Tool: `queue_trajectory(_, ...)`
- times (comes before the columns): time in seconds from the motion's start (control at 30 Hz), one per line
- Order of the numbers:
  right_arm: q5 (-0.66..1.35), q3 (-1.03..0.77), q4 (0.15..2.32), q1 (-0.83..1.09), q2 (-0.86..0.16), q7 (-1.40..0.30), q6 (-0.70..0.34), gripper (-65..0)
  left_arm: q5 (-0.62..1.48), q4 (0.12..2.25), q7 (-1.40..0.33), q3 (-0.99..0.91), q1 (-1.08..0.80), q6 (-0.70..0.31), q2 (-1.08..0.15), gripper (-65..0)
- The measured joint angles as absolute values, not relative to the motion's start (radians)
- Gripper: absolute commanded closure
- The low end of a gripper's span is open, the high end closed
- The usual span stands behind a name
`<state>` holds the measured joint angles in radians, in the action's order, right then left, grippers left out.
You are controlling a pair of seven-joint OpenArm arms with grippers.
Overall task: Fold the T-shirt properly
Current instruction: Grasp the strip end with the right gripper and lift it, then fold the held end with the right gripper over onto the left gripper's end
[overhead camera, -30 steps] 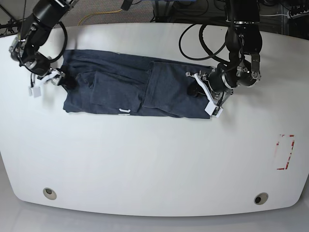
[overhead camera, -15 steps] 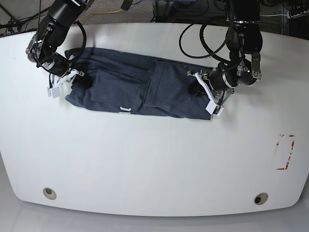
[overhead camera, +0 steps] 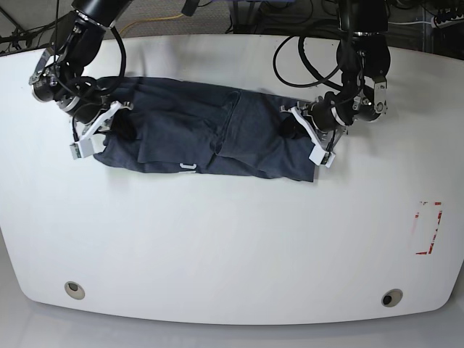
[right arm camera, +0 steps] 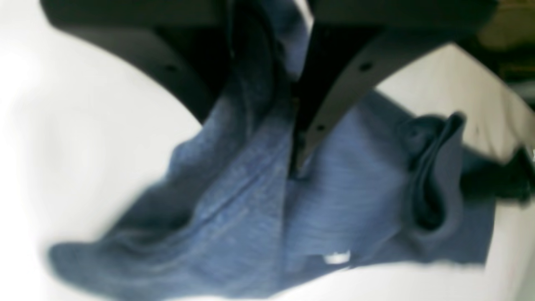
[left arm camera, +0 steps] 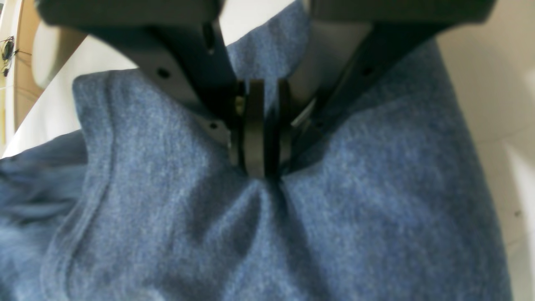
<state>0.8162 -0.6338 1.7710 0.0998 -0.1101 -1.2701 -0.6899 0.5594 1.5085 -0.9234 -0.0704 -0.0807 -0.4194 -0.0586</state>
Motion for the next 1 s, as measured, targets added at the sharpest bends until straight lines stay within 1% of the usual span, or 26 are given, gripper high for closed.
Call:
queue_trajectory(0.13,0.839,-0.525,1.891,0.115,-0.069,-1.265,-0.688,0.0,0.560,1.509,-0.922,-0.071,-0.084,-0.419,-0.056,-2.2)
queue_trajectory(0.23,0.836,-0.461,1.937,0.119,-0.038,-1.263,-0.689,0.0,0.563,1.500,-0.921,-0.073,-0.083,-0.419,-0.056,-2.2)
queue_trajectory(0.47,0.812,-0.331,1.897,0.084,0.033,-1.266,-0.690,0.0,0.543,1.493,-0.919,-0.107,-0.081,-0.423,-0.016,-2.2)
queue_trajectory(0.73,0.782,-0.248,1.863,0.078,0.104,-1.261,-0.689,0.0,0.539,1.492,-0.922,-0.121,-0.080,-0.426,-0.004,-2.2)
queue_trajectory(0.93,0.781,-0.168,1.857,0.058,0.125,-1.211,-0.689,0.0,0.539,1.492,-0.922,-0.121,-0.081,-0.426,-0.004,-2.2)
queue_trajectory(1.0,0.746,-0.153,1.857,0.055,0.133,-1.205,-0.689,0.0,0.539,1.492,-0.922,-0.122,-0.081,-0.426,-0.004,-2.2)
